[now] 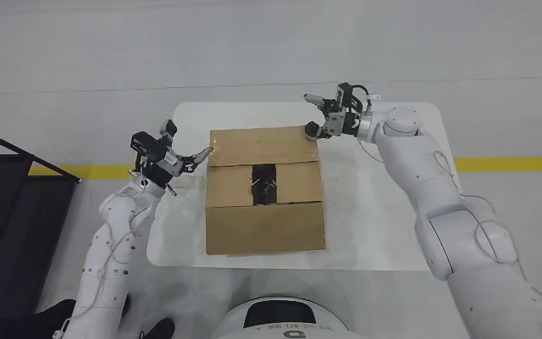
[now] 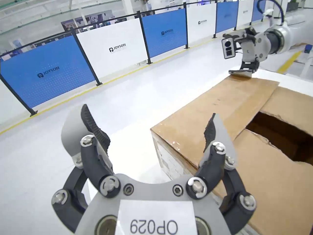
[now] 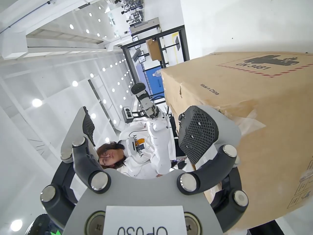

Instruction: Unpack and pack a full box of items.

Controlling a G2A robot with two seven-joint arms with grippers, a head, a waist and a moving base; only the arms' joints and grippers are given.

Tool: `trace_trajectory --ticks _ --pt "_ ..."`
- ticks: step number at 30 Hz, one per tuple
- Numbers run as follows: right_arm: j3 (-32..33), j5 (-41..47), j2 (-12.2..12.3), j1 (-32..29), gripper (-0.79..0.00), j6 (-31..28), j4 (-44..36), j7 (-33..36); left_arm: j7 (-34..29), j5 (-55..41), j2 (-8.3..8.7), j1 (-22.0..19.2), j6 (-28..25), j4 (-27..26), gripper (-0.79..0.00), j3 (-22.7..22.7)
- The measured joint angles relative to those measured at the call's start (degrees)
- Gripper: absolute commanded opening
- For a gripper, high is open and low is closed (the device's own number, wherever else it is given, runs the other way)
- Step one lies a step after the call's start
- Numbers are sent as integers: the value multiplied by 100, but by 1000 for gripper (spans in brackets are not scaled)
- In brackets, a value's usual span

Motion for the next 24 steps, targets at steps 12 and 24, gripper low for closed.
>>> trace_trajectory --ticks 12,24 --pt "67 -303 148 -333 0 -317 -1023 234 -878 742 -38 -363 715 191 0 587" --pt "167 -84 205 -544 0 -298 -1889 696 -844 725 -39 -392 718 246 0 644"
